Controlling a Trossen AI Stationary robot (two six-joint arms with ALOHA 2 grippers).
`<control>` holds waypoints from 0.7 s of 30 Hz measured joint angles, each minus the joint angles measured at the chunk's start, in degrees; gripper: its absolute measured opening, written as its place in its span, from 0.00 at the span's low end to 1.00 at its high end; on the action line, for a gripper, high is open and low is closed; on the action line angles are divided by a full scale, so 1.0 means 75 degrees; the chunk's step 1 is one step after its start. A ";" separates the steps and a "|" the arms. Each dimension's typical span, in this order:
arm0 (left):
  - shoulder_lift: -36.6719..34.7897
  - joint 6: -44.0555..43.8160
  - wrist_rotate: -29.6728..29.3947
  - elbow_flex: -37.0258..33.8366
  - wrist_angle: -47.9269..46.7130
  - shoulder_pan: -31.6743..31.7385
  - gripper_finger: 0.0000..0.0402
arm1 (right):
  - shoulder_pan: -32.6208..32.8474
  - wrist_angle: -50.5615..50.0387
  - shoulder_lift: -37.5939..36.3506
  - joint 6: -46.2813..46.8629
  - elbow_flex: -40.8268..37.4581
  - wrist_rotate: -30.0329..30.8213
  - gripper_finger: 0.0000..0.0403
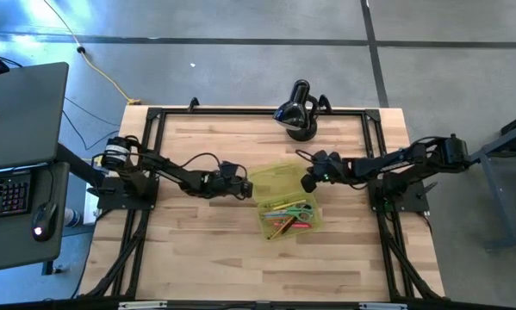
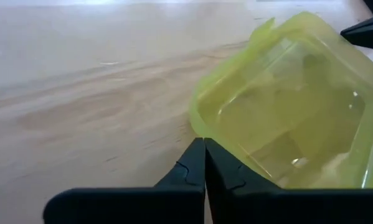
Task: Pick & place school supplies into a supply box
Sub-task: Close the yellow school supply box
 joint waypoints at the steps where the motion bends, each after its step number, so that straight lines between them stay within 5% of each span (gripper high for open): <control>1: -0.0002 0.0000 -0.0007 0.0000 -0.0018 0.0000 0.08 | -0.0008 -0.0080 0.0000 0.0054 0.0000 0.0102 0.00; 10: -0.0005 -0.0006 0.0019 -0.0009 -0.0217 0.0291 0.03 | -0.0459 -0.0528 0.0000 0.0400 -0.0009 -0.0120 0.00; 21: 0.0241 -0.0005 0.0679 -0.0012 0.0041 0.0690 0.08 | -0.0529 0.0148 0.0764 0.0338 0.0004 -0.0452 0.00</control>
